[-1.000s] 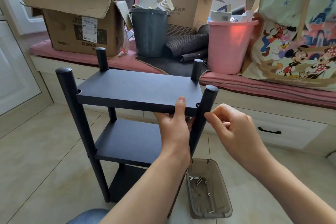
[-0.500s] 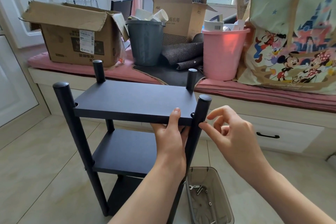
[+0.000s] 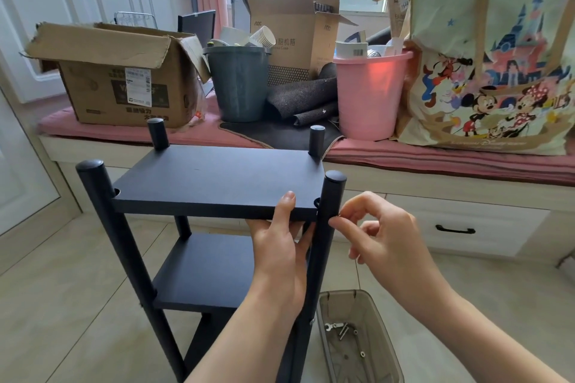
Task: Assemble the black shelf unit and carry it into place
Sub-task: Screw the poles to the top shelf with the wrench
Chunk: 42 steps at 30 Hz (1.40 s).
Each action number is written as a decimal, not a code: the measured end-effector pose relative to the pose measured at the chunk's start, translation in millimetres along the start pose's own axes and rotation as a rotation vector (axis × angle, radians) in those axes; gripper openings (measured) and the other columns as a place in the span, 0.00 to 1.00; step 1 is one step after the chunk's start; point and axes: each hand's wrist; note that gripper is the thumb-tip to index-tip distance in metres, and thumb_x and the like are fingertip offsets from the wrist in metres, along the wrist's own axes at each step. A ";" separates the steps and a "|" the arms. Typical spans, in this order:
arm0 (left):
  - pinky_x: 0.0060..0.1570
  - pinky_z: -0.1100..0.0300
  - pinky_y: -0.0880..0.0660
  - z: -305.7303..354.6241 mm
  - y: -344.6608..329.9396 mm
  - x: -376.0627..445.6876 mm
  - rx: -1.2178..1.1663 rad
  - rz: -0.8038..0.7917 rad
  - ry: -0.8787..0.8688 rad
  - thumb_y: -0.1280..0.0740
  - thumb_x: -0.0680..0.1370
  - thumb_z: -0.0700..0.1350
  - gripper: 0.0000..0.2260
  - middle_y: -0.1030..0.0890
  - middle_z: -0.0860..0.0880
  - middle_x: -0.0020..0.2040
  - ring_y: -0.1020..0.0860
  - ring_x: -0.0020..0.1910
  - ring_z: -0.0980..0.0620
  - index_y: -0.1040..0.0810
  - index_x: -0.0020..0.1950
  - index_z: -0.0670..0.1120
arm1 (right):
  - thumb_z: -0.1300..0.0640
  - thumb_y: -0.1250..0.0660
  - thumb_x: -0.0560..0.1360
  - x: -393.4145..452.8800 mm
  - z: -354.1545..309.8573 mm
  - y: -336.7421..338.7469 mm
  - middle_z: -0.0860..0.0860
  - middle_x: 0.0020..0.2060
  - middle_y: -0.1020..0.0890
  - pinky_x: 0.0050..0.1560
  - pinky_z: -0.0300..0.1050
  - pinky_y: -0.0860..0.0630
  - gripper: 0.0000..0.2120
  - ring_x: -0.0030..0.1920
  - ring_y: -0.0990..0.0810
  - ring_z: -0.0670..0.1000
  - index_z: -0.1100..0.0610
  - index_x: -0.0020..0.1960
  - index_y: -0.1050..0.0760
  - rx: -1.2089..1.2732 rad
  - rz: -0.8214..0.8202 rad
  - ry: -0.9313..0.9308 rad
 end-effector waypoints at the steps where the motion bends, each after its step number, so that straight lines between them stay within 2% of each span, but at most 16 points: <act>1: 0.42 0.57 0.18 0.6 -0.7 0.2 0.000 -0.011 0.001 0.33 0.81 0.44 0.13 0.14 0.51 0.49 0.15 0.51 0.49 0.26 0.64 0.53 | 0.55 0.26 0.73 -0.6 -0.1 0.1 0.45 0.35 0.20 0.30 0.47 0.23 0.07 0.25 0.22 0.49 0.51 0.42 0.24 -0.011 0.000 0.008; 10: 0.44 0.55 0.17 0.3 -0.8 2.6 0.035 -0.026 -0.005 0.33 0.81 0.43 0.16 0.15 0.52 0.47 0.15 0.51 0.50 0.29 0.69 0.49 | 0.51 0.26 0.72 1.3 -3.9 0.3 0.43 0.32 0.21 0.29 0.44 0.24 0.09 0.24 0.23 0.48 0.53 0.39 0.23 0.014 0.030 -0.034; 15: 0.44 0.56 0.17 0.7 1.0 2.5 0.043 -0.027 0.004 0.33 0.81 0.44 0.17 0.14 0.51 0.48 0.15 0.51 0.50 0.28 0.70 0.48 | 0.46 0.26 0.69 0.7 -6.9 1.5 0.42 0.28 0.21 0.32 0.44 0.23 0.11 0.24 0.22 0.48 0.51 0.36 0.24 -0.050 0.070 -0.012; 22: 0.43 0.58 0.17 -0.2 -1.5 3.1 0.033 -0.023 0.003 0.34 0.81 0.44 0.16 0.13 0.52 0.48 0.14 0.50 0.49 0.29 0.68 0.50 | 0.53 0.24 0.71 0.5 -7.3 1.1 0.42 0.31 0.21 0.32 0.39 0.26 0.08 0.27 0.20 0.46 0.53 0.39 0.23 -0.101 0.069 0.018; 32: 0.43 0.57 0.17 -1.1 -0.7 3.0 0.048 -0.014 -0.005 0.33 0.81 0.45 0.17 0.14 0.49 0.51 0.15 0.52 0.46 0.30 0.69 0.51 | 0.56 0.23 0.71 -5.0 -11.3 4.4 0.41 0.32 0.18 0.35 0.43 0.21 0.05 0.28 0.19 0.43 0.51 0.41 0.19 -0.129 0.092 0.021; 36: 0.43 0.57 0.17 -1.6 -0.2 4.1 0.045 -0.012 -0.008 0.33 0.81 0.45 0.17 0.14 0.51 0.47 0.14 0.51 0.47 0.30 0.70 0.49 | 0.57 0.24 0.72 -5.2 -10.3 3.6 0.40 0.33 0.17 0.37 0.45 0.20 0.04 0.28 0.18 0.41 0.50 0.43 0.18 -0.156 0.102 0.030; 39: 0.44 0.56 0.17 -1.7 -0.4 3.9 0.039 -0.012 -0.003 0.33 0.81 0.44 0.18 0.14 0.50 0.49 0.14 0.51 0.47 0.30 0.71 0.48 | 0.57 0.25 0.73 -4.1 -8.2 3.2 0.41 0.33 0.17 0.36 0.45 0.20 0.03 0.28 0.18 0.43 0.50 0.42 0.19 -0.116 0.093 -0.001; 42: 0.44 0.56 0.17 -1.8 -0.4 3.0 0.042 -0.017 -0.008 0.33 0.81 0.45 0.17 0.14 0.52 0.45 0.14 0.50 0.48 0.30 0.69 0.50 | 0.57 0.26 0.74 -2.1 -5.4 3.5 0.44 0.33 0.17 0.34 0.48 0.18 0.05 0.27 0.18 0.47 0.51 0.40 0.19 0.009 0.077 -0.075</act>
Point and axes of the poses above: each hand's wrist, its own x-axis towards the middle knuckle, its own y-axis out of the back of the hand, z = x × y
